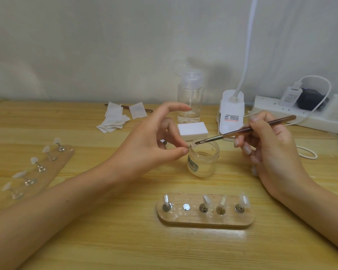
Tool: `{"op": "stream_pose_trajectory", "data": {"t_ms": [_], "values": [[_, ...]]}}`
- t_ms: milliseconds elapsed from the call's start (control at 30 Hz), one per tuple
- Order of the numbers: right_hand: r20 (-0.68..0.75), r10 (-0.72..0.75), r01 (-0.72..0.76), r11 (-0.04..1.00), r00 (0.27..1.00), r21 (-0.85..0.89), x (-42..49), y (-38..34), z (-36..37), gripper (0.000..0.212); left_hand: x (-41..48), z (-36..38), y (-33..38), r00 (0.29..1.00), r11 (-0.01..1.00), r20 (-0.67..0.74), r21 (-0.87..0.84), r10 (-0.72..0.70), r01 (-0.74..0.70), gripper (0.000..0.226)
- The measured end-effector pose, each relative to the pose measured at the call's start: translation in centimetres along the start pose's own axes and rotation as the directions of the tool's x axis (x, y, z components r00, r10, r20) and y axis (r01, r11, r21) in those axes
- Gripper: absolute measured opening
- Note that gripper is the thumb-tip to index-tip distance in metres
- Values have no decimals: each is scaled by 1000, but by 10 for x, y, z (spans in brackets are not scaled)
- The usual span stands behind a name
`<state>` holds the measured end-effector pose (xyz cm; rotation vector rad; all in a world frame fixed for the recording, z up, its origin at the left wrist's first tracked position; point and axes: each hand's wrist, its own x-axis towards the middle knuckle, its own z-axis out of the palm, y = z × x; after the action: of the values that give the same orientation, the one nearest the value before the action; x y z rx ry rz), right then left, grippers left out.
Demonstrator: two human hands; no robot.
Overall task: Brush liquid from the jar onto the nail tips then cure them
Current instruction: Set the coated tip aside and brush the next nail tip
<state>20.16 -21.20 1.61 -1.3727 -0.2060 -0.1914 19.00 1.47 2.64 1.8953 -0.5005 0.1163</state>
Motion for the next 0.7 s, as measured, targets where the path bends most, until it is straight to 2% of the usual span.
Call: {"op": "stream_pose_trajectory", "data": {"t_ms": [133,300,433,500,600,700], "values": [[57,-45,44,999,997,15,-1,-1,2,26,-1,2,-2,999,999,-20,-27,-34,34,64],[-30,-5,6,1000,1000,20,1,0,-1,30,-6,7,-7,995,988,-59,-131,-85,77,63],[53,-71,71,997,996,2,-2,-1,2,27,-11,12,-10,992,978,-93,-199,-83,63,62],[27,-48,49,998,999,-37,-1,-1,2,29,-12,13,-10,992,973,-95,-222,-86,63,61],[-32,-42,43,999,999,34,1,-2,0,32,-13,13,-9,992,966,-87,-249,-91,67,61],[13,-96,95,995,995,33,-1,-3,1,34,-14,13,-9,993,960,-70,-270,-90,68,63]]}}
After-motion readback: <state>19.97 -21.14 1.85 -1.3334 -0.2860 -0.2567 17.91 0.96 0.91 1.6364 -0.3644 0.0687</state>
